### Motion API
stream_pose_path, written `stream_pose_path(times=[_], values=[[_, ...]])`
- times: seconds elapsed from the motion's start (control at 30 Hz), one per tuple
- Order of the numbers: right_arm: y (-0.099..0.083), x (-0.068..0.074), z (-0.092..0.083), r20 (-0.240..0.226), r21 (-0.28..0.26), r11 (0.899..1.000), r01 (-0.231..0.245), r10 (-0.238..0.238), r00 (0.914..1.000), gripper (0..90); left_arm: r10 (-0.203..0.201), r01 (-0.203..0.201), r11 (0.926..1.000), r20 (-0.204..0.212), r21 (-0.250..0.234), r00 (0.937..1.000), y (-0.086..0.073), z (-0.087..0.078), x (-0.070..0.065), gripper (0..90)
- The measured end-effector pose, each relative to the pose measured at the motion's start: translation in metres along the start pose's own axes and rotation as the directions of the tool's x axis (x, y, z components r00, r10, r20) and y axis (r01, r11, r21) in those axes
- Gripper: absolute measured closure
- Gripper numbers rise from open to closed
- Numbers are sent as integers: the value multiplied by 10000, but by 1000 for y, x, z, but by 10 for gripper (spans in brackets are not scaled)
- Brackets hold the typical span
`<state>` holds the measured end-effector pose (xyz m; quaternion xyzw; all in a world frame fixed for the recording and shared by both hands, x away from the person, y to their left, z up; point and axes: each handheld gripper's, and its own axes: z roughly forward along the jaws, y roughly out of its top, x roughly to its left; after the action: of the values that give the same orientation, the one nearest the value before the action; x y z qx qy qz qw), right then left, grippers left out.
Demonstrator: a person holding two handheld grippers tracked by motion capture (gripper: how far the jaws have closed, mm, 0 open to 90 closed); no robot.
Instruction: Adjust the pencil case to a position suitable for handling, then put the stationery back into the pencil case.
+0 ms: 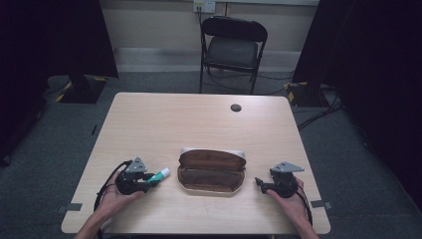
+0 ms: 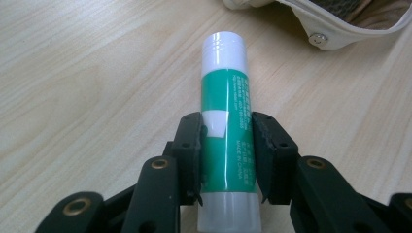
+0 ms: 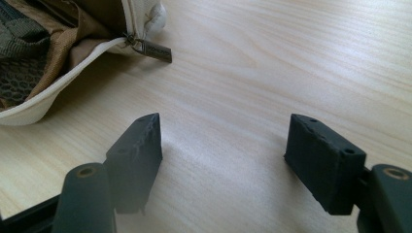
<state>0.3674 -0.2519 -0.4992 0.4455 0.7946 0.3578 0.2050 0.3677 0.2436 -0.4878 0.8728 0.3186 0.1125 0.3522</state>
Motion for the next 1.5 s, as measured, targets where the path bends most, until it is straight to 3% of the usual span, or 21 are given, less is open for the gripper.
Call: stream_pose_path(times=[0.3, 0.5, 0.67, 0.9, 1.0, 1.33, 1.37, 1.5], values=[[0, 0, 1, -11, -2, 10000, 5, -5, 10000, 283, -335, 339, 9993, -306, 126, 9990, -1, -4, 1, 661], [0, 0, 1, 0, -4, 10000, 1, -1, 10000, 282, -888, 869, 9949, -354, -510, 9954, -3, -16, 5, 661], [0, 0, 1, 0, -5, 10000, 3, -3, 10000, 282, -1283, 1276, 9844, 26, -1208, 9917, -3, -27, 5, 661], [0, 0, 1, -8, -3, 10000, 4, -4, 10000, 282, -1102, 1167, 9819, 511, -1491, 9926, 3, -28, -5, 661], [0, 0, 1, -14, -3, 10000, 10, -10, 10000, 282, -991, 1098, 9763, 658, -1863, 9929, 9, -31, -11, 661], [0, 0, 1, 3, -4, 10000, -7, 7, 10000, 282, -761, 964, 9742, 1051, -2042, 9915, 13, -32, -18, 661], [1, 0, 1, 6, -3, 10000, -16, 16, 10000, 282, -681, 873, 9770, 1028, -1948, 9924, 14, -33, -19, 661], [1, 0, 1, 32, -2, 10000, -32, 32, 10000, 282, -458, 710, 9742, 1203, -2143, 9917, 19, -33, -26, 661]])
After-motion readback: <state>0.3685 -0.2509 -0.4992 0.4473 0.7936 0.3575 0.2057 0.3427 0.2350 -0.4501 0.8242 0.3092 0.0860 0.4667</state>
